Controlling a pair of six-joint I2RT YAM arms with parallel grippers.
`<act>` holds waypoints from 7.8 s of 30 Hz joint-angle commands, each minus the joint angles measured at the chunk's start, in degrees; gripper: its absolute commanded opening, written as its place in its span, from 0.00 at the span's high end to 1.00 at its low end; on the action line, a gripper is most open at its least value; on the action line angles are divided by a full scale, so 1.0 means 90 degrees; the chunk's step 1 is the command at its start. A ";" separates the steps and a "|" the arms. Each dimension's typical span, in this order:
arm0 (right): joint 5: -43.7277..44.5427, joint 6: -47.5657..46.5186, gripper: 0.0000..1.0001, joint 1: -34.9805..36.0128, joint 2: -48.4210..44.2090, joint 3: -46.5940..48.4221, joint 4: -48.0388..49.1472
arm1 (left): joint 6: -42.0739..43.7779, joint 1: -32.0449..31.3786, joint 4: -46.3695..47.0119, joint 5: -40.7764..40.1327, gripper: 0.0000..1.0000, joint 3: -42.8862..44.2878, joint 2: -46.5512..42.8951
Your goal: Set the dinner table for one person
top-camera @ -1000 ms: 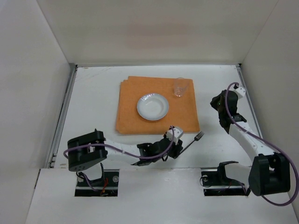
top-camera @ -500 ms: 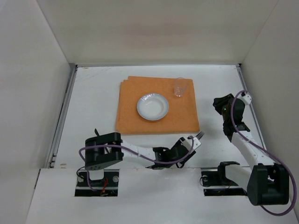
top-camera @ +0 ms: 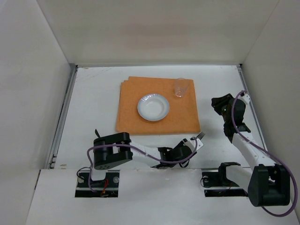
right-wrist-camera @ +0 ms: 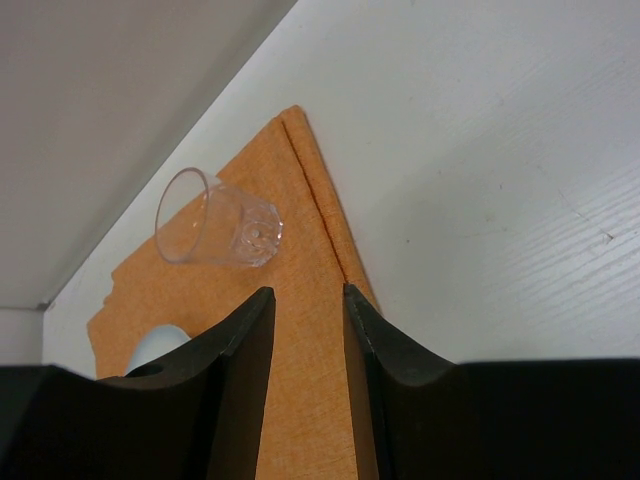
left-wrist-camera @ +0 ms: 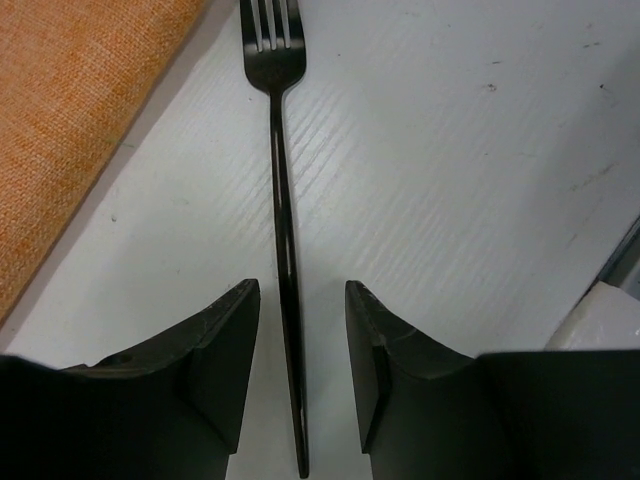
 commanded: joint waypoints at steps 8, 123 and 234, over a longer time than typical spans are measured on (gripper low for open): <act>-0.0188 0.0032 0.61 -0.0042 -0.0059 0.0056 0.0458 | 0.0080 0.0171 0.0089 0.0212 0.67 0.0301 0.0233; 0.1032 -0.1745 0.71 0.7760 0.5916 0.6002 -0.0724 | -0.2705 0.4965 -0.4258 -0.2913 0.51 -0.0354 -0.9318; 0.1189 -0.1296 0.94 0.3717 0.3700 0.1852 0.0291 | -0.3289 0.3764 -0.2861 -0.2317 0.49 -0.1993 -0.7404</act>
